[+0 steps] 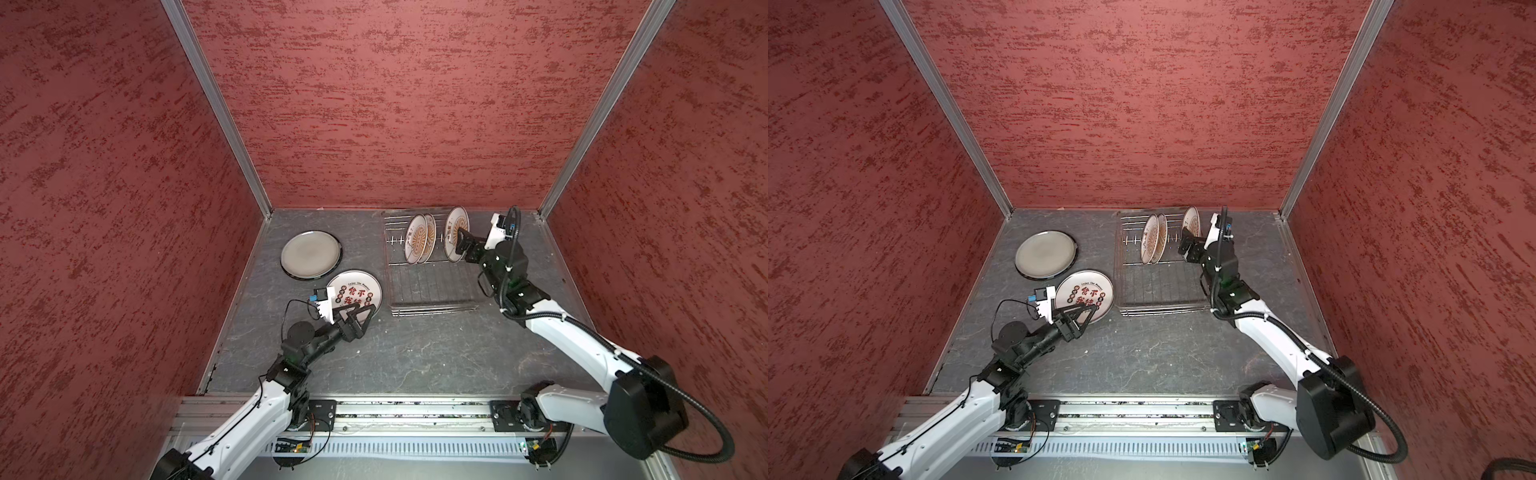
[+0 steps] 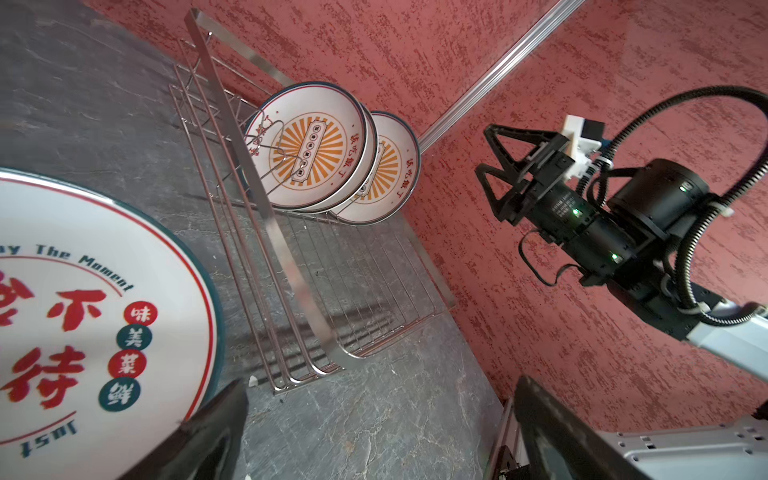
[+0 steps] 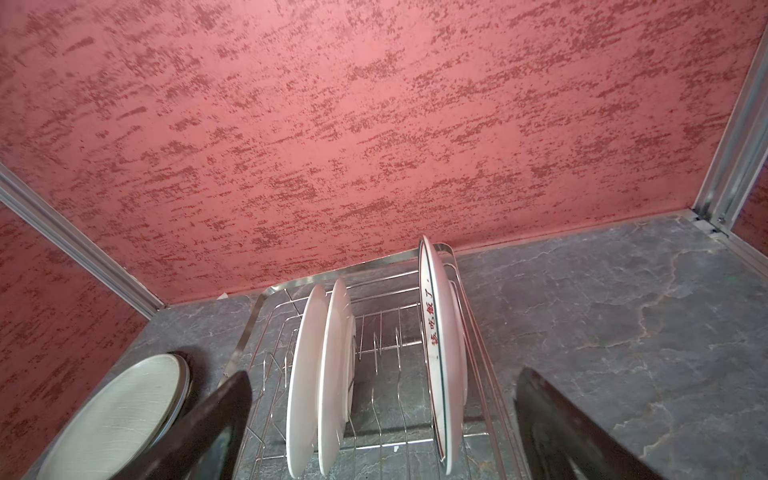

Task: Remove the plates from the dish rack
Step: 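Move the right gripper back to the rack toward the sunburst-printed plate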

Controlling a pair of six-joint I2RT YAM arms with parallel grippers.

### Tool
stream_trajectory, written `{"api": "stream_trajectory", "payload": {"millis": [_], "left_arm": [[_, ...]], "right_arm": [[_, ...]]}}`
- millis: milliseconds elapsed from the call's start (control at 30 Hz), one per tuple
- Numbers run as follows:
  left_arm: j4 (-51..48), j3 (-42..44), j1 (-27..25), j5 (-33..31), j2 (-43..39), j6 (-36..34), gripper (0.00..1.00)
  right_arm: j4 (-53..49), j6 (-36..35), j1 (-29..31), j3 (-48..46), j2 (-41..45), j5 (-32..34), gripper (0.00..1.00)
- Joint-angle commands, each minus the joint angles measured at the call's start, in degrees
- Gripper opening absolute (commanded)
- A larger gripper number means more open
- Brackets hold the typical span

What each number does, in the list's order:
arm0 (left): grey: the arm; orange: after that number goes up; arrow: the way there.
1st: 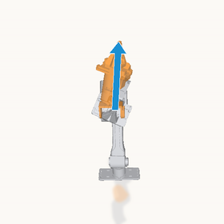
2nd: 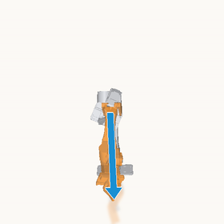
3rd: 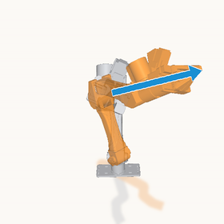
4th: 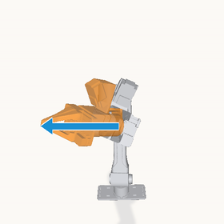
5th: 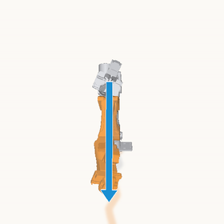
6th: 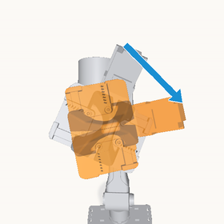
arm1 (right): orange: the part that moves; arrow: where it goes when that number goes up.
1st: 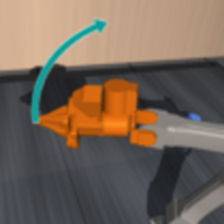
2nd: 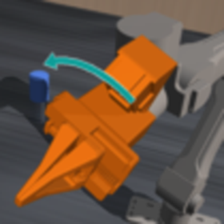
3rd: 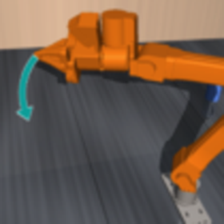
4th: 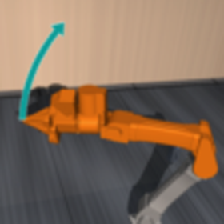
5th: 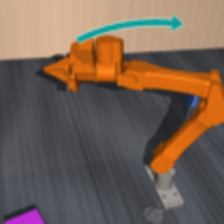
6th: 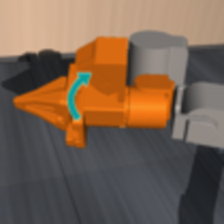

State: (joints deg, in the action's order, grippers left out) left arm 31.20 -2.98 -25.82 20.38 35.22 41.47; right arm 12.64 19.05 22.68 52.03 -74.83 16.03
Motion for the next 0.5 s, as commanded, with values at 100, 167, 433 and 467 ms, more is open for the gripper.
{"api": "stream_trajectory", "payload": {"millis": [100, 167, 433, 467], "left_arm": [[4.0, 1.0, -0.8, 2.0, -2.9, -1.9, 0.99], [2.8, 1.2, -0.9, 1.3, -4.8, -1.9, 0.99], [-0.6, 4.3, -1.4, -2.6, -15.8, -0.4, 0.99], [-1.8, 4.3, -1.4, -2.9, -17.2, -0.7, 0.99]], "right_arm": [[-13.8, -3.0, -4.0, 12.9, -13.6, 3.7, 0.85], [-16.5, -3.4, -4.4, 16.7, -17.2, 3.9, 0.78], [-24.6, -4.9, -4.5, 26.2, -25.8, 11.1, 0.51], [-24.4, -5.0, -4.4, 26.1, -26.0, 11.8, 0.49]]}}
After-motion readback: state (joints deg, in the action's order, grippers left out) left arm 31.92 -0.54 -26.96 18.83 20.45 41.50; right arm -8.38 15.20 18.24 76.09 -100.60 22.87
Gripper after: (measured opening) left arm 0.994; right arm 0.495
